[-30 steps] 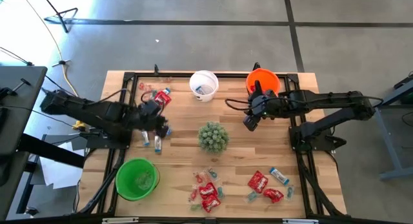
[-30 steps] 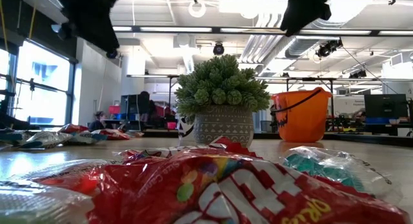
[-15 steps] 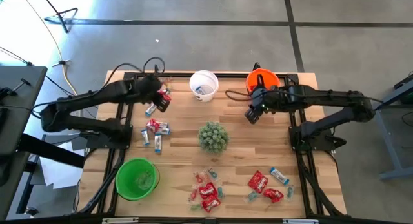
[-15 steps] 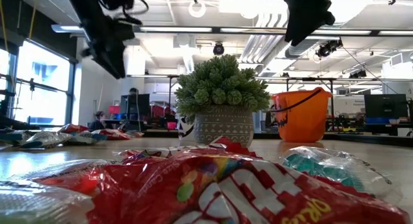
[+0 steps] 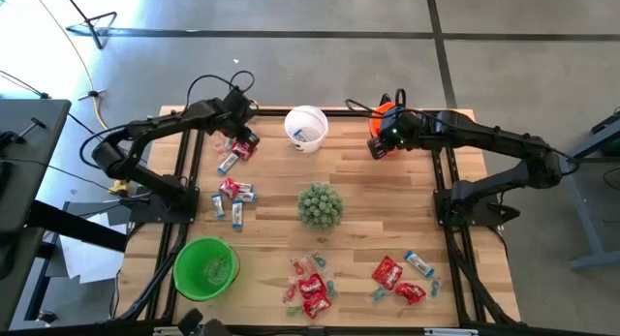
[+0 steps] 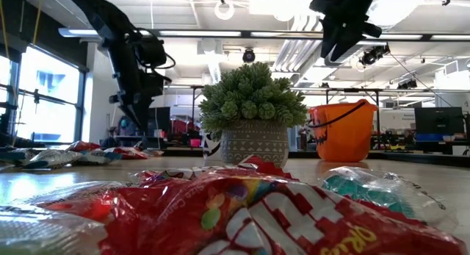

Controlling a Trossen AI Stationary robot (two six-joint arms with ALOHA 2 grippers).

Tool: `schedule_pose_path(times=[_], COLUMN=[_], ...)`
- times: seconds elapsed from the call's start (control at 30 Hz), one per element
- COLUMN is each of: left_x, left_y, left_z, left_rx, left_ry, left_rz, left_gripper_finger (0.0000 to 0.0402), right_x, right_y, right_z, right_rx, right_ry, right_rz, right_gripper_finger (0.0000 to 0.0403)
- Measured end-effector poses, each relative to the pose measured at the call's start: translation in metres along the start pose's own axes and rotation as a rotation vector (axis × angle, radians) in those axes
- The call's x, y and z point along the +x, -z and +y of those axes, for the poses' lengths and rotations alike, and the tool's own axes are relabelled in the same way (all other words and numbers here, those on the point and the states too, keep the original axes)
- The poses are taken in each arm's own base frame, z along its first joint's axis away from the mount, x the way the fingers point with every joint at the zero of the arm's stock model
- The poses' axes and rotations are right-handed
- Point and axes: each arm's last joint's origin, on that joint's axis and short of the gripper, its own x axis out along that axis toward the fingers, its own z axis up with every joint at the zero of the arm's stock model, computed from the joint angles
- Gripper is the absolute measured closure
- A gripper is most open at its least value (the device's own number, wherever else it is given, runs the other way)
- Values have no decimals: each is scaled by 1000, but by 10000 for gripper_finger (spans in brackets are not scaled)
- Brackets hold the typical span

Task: Sort candy
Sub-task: Put the orange candy into the green bucket

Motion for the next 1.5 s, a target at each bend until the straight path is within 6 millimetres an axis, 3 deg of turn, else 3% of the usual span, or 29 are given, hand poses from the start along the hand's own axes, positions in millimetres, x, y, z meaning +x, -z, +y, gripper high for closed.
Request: schedule_pose_path(times=[0.3,0.9,1.33,1.5], left_x=[1,2,33,39], left_y=[-14,-7,-5,-12], left_z=[3,-9,3,5], left_rx=[94,191,348,393], left_ry=[-25,-11,-118,-200], left_rz=[-140,-67,56,11], left_gripper_finger=[312,312,312,312], right_x=[5,8,9,9], right_y=[-7,-11,-12,-12], right_z=[-11,-18,-19,-19], right_rx=[-17,-17,-64,-64], right_ry=[22,-22,-12,-12], right_rz=[8,53,48,48], right_gripper_finger=[258,258,258,258])
